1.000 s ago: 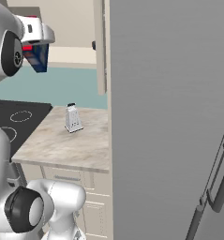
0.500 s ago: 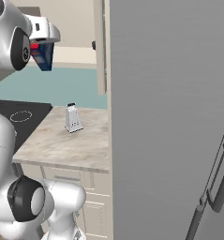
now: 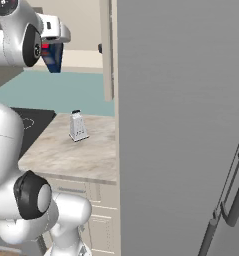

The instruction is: Pick the cereal and boxed food from the counter and place them in the cabinets closest to them.

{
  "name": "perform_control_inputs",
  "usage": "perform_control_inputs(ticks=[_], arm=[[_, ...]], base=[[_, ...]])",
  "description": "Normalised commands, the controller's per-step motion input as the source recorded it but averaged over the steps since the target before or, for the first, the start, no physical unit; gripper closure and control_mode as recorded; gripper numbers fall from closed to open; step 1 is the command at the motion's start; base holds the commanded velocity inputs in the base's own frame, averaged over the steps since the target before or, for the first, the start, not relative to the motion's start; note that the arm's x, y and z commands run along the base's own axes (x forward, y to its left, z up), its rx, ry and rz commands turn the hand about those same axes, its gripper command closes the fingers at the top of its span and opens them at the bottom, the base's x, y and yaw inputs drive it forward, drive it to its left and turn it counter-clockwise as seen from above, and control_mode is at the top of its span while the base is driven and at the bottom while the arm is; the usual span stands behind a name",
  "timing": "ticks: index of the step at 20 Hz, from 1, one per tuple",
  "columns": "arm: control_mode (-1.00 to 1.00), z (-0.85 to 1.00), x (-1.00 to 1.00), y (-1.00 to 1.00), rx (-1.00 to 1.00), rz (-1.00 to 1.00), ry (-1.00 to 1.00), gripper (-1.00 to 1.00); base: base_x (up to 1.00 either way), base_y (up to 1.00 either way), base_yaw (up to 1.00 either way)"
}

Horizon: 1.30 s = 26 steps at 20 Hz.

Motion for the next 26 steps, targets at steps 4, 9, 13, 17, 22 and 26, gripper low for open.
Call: perform_control_inputs(ticks=[4,9,13,17,22,26], arm=[[-1.00,0.00,0.38,0.00,0.00,-0.02,0.00,1.00],[-1.00,0.00,0.35,0.03,0.00,-0.02,0.00,1.00],[-1.00,0.00,0.35,0.05,0.00,-0.02,0.00,1.00],[-1.00,0.00,0.38,0.09,0.00,-0.02,0.00,1.00],[-1.00,0.00,0.35,0.17,0.00,-0.01,0.00,1.00],[-1.00,-0.03,0.26,0.18,0.00,0.00,0.00,1.00]], base=[[0.00,0.00,0.00],[0.00,0.00,0.00],[0.00,0.00,0.00],[0.00,0.00,0.00],[0.00,0.00,0.00],[0.00,0.00,0.00]])
